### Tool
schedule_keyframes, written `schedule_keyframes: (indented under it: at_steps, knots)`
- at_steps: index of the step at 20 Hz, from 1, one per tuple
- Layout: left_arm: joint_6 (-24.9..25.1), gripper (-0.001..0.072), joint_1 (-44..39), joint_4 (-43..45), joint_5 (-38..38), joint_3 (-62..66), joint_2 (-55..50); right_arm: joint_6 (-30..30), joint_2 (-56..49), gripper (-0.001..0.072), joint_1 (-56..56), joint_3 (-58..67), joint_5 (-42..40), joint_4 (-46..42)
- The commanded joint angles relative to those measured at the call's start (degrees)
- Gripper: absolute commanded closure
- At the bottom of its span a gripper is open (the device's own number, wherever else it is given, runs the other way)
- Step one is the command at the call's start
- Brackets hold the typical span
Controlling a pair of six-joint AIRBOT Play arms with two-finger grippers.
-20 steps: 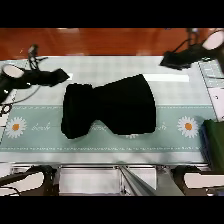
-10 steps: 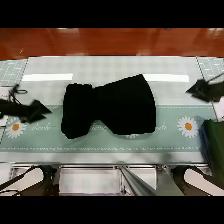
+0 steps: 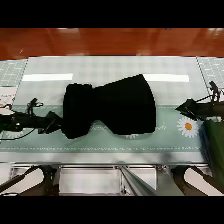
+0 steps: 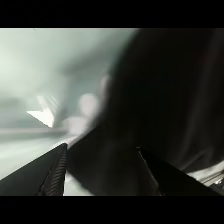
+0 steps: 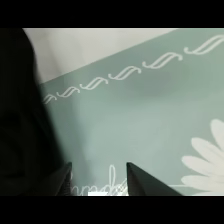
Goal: Fold the shirts.
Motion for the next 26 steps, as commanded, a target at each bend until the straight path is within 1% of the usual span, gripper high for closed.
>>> schedule_keyframes:
  at_steps: [1, 2, 4, 5, 6, 7, 12, 17, 20, 21, 22, 23, 24, 26]
  knots:
    - [0.1, 0.0204, -7.5, -2.1, 6.0, -0.5, 0.0, -0.5, -0.7, 0.0304, 0.0, -0.7, 1.2, 0.5]
    - [0.1, 0.0205, -10.2, -2.1, 7.7, -0.5, 0.0, -0.5, -1.7, 0.0304, 0.6, -0.7, 1.8, 0.3]
    - [0.1, 0.0207, -13.6, -2.1, 8.6, -0.2, -0.9, -0.5, -4.5, 0.0304, 3.1, -0.7, 2.4, 0.2]
    - [-0.1, 0.0287, -14.7, -2.1, 8.5, 0.3, -1.7, -0.5, -6.0, 0.0304, 4.8, -0.7, 2.2, 0.3]
    - [-0.1, 0.0524, -15.1, -2.1, 8.3, 0.7, -2.6, -0.5, -7.2, 0.0304, 6.3, -0.7, 1.9, 0.6]
    - [0.1, 0.068, -15.3, -2.3, 8.3, 1.1, -3.3, -0.5, -8.3, 0.0304, 7.6, -0.7, 1.5, 0.9]
    - [0.2, 0.0683, -15.3, -2.3, 8.0, 3.0, -3.5, -0.5, -12.2, 0.0303, 13.2, -0.6, -0.6, 4.0]
    - [0.2, 0.0682, -15.3, -2.3, 8.1, 3.2, -3.5, -2.1, -17.2, 0.0304, 19.0, -0.6, -5.2, 10.9]
    - [0.2, 0.0682, -15.3, -2.3, 8.1, 3.2, -3.5, -4.0, -20.0, 0.0304, 22.3, -0.6, -6.6, 15.9]
    - [0.2, 0.0682, -15.3, -2.3, 8.1, 3.2, -3.5, -4.2, -20.1, 0.0317, 23.1, -0.6, -7.4, 16.7]
    - [0.2, 0.0682, -15.3, -2.3, 8.1, 3.2, -3.5, -4.5, -20.1, 0.046, 23.6, -0.1, -7.4, 16.7]
    - [0.2, 0.0682, -15.3, -2.3, 8.1, 3.2, -3.5, -5.8, -20.1, 0.0643, 23.9, 0.8, -6.3, 16.7]
    - [0.2, 0.0682, -15.2, -2.3, 8.1, 3.5, -3.5, -7.0, -19.9, 0.0686, 23.9, 2.4, -4.2, 16.6]
    - [0.6, 0.0683, -14.9, -2.3, 7.0, 5.7, -3.2, -6.6, -19.0, 0.0686, 23.9, 7.3, 0.3, 14.6]
